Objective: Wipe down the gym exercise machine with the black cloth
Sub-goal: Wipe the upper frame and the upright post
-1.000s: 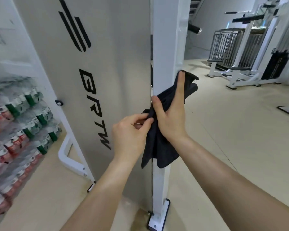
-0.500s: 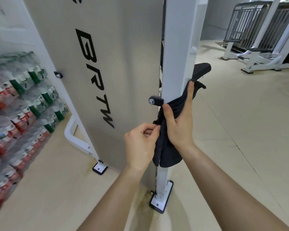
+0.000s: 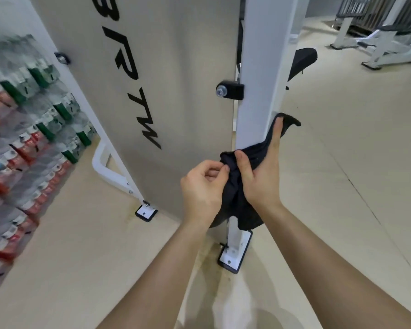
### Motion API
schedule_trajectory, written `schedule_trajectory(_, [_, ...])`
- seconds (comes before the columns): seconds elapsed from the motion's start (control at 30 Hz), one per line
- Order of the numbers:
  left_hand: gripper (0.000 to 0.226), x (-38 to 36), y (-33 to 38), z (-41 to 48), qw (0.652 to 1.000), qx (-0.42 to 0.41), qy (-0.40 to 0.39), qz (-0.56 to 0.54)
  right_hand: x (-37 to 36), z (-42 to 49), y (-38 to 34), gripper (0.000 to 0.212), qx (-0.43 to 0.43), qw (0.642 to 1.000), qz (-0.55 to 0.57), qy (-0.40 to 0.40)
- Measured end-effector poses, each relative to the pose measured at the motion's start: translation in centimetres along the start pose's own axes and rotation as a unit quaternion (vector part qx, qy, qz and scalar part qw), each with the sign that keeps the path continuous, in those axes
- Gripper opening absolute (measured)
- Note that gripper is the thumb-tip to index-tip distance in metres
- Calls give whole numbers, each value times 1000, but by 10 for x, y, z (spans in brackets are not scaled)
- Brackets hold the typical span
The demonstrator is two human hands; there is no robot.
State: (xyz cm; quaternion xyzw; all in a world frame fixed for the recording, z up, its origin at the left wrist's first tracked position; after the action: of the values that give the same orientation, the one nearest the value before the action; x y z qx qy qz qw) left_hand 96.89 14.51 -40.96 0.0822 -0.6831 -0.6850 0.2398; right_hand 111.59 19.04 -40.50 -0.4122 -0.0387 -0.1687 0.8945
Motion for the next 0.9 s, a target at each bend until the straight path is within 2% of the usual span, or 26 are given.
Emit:
schedule_trajectory(0.1, [16,3,0,1,1000,1,2,-7,-1,-1,1,90,-9,1000,0,-7])
schedule_trajectory(0.23, [10,7,18,3,998,-28,-16,-54,8,36,-32,87,30,999,4,40])
schedule_trajectory(0.33, [13,3,7,-2,997,-48,-39,-53,7,32,-33,84,45,997,-3,60])
schedule_trajectory(0.47, [16,-13,-53,-13,999,17,-49,1,-10,-30,28,86,-29,999,-12,22])
schedule_trajectory(0.6, [11,-18,-99,-26,993,70,-81,51,-18,-76,67,92,-106,994,-6,-24])
schedule_trajectory(0.7, [11,-10,-86,-19,997,48,-57,26,-12,-53,49,90,-73,997,-1,-10])
schedule_trajectory(0.8, [16,-5,-68,-10,999,6,-38,-25,-7,-24,23,87,-20,999,-2,39])
schedule_trajectory(0.9, [13,-10,-82,-11,999,3,-43,-26,-13,-37,32,87,-23,998,5,50])
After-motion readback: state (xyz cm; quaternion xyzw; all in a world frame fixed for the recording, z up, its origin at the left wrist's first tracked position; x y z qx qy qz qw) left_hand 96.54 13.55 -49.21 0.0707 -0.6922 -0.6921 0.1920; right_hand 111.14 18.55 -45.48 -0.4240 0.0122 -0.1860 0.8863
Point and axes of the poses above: each hand's wrist, its own z-axis towards the middle knuckle, its own x-axis out of the back of the hand, y = z × x, the point moved 6 cm from there along z, towards the middle knuckle, and after that the axes turned 8 degrees about x, right-handed, at the moved point
